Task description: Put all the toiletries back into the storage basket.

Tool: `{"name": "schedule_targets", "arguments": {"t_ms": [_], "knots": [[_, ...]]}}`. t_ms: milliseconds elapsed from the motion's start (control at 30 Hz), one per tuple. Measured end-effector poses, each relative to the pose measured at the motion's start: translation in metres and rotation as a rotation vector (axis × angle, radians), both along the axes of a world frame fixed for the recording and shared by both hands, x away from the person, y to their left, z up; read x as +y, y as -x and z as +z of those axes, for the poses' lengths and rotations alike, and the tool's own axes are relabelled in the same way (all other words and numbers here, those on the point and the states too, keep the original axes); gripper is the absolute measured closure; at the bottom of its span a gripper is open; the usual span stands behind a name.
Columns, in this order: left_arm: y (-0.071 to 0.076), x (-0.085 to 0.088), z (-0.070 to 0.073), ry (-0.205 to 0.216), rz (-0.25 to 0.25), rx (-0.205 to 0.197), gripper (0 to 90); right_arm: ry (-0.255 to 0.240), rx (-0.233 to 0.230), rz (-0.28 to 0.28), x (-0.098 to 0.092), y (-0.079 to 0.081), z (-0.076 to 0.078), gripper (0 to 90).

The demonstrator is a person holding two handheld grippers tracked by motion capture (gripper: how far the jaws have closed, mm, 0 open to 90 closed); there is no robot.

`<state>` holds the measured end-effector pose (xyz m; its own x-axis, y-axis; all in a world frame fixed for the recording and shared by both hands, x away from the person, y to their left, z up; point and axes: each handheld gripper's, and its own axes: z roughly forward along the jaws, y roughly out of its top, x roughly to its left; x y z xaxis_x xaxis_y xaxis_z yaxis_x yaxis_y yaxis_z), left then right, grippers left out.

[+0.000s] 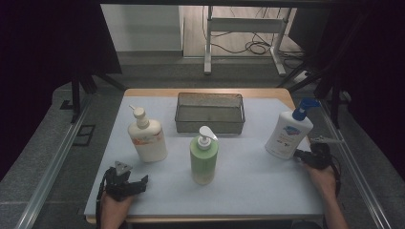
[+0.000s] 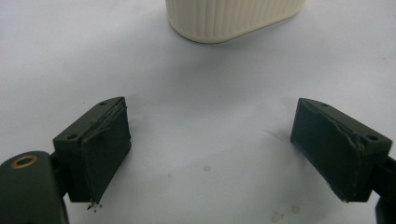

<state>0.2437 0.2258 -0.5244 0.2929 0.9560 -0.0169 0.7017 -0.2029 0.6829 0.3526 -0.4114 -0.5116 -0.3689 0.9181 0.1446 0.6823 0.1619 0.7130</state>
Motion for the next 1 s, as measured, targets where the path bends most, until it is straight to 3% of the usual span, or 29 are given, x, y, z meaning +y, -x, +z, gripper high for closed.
{"name": "schedule_targets", "arguments": {"t_ms": [1000], "knots": [[0.0,0.0,0.0,0.001,0.002,0.001,11.8,0.003,0.001,0.065,0.02,0.013,-0.001,86.7]]}}
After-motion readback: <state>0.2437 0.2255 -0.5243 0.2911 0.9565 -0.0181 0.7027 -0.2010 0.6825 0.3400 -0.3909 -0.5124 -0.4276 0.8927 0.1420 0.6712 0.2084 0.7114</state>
